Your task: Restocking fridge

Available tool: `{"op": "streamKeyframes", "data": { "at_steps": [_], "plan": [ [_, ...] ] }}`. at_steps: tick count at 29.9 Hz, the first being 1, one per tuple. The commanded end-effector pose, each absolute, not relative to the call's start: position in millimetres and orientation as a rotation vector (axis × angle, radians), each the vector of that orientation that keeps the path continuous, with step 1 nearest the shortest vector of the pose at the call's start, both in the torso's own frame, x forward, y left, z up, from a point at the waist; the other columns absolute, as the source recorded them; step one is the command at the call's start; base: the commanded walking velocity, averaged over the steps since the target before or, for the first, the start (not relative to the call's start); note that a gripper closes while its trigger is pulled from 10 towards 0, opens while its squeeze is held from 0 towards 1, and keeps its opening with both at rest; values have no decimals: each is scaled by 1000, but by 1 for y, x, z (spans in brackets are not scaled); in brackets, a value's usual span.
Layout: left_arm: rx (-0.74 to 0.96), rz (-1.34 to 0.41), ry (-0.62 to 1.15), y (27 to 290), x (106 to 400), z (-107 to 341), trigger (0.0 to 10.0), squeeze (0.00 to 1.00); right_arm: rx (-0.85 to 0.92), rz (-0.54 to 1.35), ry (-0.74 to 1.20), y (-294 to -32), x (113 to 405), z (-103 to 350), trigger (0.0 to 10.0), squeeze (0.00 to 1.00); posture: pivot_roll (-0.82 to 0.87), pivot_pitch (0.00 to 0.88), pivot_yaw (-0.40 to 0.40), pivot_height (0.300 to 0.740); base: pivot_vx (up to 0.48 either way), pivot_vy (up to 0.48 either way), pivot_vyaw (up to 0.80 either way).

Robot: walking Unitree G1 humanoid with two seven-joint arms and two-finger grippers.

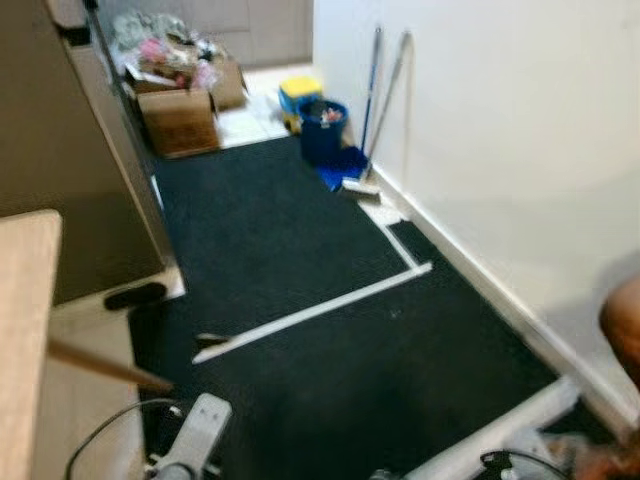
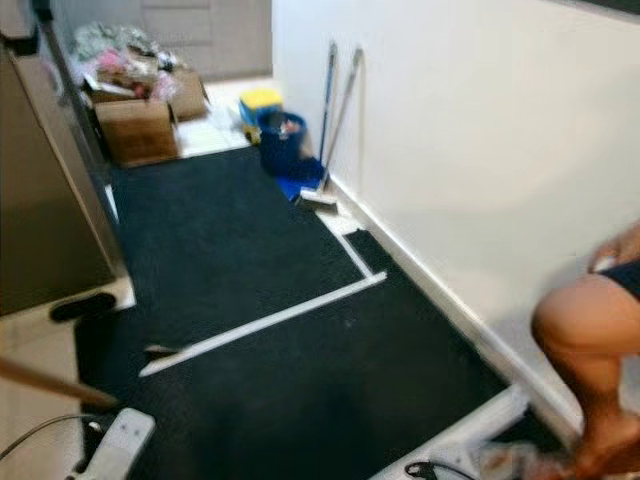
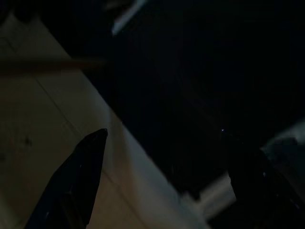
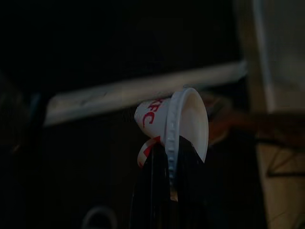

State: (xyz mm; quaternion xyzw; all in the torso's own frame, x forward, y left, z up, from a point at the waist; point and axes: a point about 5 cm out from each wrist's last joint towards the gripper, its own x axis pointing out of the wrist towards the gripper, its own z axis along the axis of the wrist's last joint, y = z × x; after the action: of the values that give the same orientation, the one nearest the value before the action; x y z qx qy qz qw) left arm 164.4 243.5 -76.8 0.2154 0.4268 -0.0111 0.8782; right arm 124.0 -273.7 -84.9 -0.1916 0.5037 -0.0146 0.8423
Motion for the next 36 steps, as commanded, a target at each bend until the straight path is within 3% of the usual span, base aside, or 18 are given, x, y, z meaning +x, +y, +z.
{"op": "streamKeyframes", "data": {
  "at_steps": [1, 17, 26, 36],
  "plan": [
    [456, -16, 943, 249, 150, -82, 10000, 0, -375, -58, 1065, -274, 121, -86, 10000, 0, 25, 0, -72, 706, 420, 0, 0],
    [479, -54, 916, 248, 162, -77, 10000, 0, -302, -123, 1108, -276, 109, -90, 10000, 0, 14, 0, -41, 706, 414, 0, -26],
    [486, -60, 915, 246, 167, -76, 10000, 0, -302, -128, 1095, -277, 115, -88, 10000, 0, 6, 0, -35, 706, 400, 0, -409],
    [490, -57, 923, 245, 166, -77, 10000, 0, -307, -138, 1089, -278, 115, -87, 10000, 0, 0, 0, -40, 706, 395, 0, 0]
  ]
}}
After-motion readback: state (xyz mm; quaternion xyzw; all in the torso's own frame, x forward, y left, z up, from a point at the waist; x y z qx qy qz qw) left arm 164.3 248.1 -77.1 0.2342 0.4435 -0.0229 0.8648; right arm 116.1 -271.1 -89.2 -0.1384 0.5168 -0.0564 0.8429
